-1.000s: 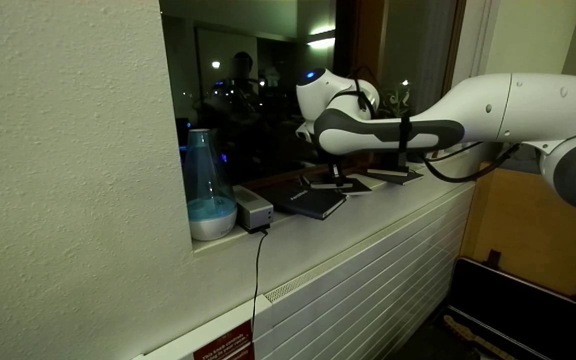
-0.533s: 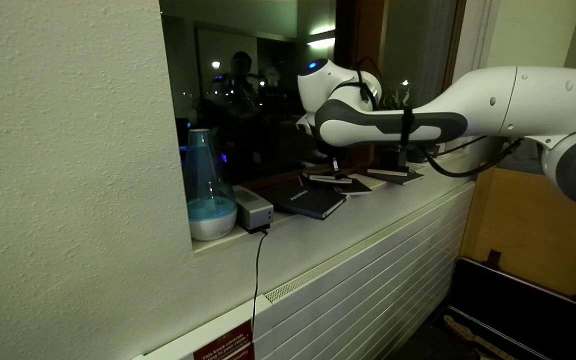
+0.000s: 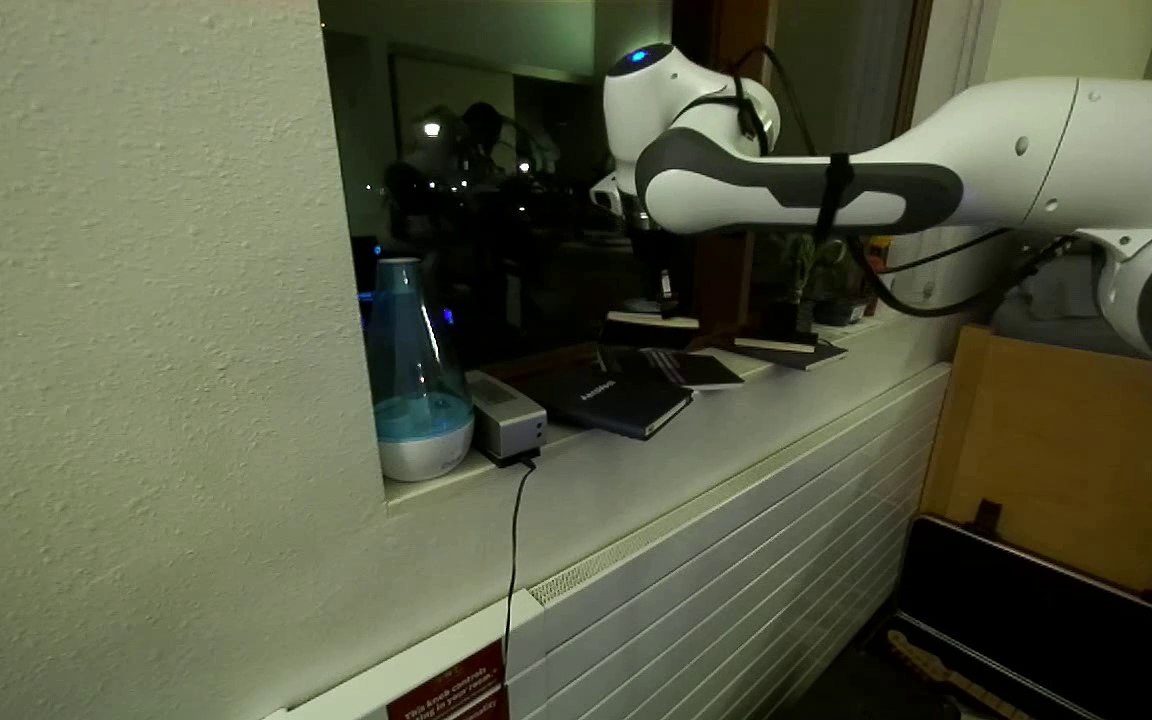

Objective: Put one middle book on top of the book on the left.

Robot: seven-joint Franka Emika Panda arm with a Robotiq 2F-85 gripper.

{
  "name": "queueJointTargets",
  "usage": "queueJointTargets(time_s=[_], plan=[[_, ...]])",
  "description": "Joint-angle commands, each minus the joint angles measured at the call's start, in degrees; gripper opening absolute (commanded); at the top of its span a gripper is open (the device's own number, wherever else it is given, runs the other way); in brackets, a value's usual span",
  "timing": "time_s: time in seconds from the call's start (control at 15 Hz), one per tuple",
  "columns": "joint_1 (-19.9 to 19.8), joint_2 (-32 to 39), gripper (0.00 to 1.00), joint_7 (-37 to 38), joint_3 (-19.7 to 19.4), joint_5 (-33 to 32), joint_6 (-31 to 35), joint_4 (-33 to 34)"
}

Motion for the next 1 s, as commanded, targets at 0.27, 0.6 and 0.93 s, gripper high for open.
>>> queueJointTargets(time_s=[0.27,0.6,0.93], plan=[[1.1,-2.4,0.00,1.1,0.3,0.0,3.4,0.0],[2.6,-2.3,0.00,-1.9,1.7,0.3,8.6,0.0],[5.0,-1.9,0.00,-5.8,3.9,0.3,12.5,-0.1]])
